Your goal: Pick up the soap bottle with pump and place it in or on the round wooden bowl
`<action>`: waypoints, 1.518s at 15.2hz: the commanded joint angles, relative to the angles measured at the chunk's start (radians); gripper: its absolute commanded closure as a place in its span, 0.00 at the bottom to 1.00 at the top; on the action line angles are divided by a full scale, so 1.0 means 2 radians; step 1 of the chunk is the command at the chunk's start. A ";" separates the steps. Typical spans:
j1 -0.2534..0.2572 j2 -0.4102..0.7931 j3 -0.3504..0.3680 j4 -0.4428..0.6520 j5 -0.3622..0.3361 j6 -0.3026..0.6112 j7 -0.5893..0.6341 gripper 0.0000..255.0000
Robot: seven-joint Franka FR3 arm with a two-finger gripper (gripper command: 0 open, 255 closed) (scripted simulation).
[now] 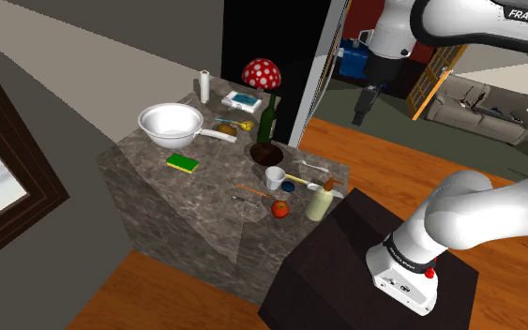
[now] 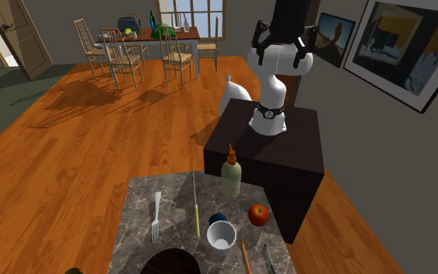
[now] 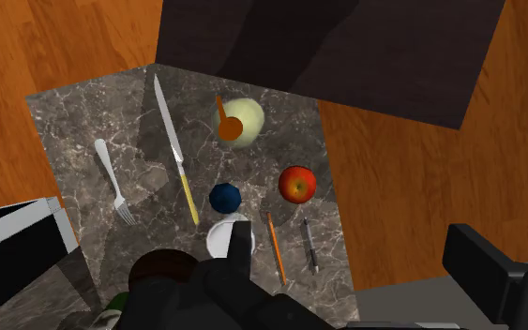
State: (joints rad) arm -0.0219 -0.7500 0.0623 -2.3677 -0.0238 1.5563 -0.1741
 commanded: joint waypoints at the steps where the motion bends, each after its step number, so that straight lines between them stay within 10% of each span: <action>1: 0.000 0.000 0.000 0.000 0.000 0.000 0.000 0.00; 13: -0.025 0.011 -0.053 -0.188 -0.029 0.215 -0.043 0.00; 23: -0.053 0.154 -0.107 -0.269 -0.058 0.451 -0.084 0.00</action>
State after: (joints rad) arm -0.1217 -0.4833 -0.1377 -2.8973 -0.1330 2.4021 -0.3305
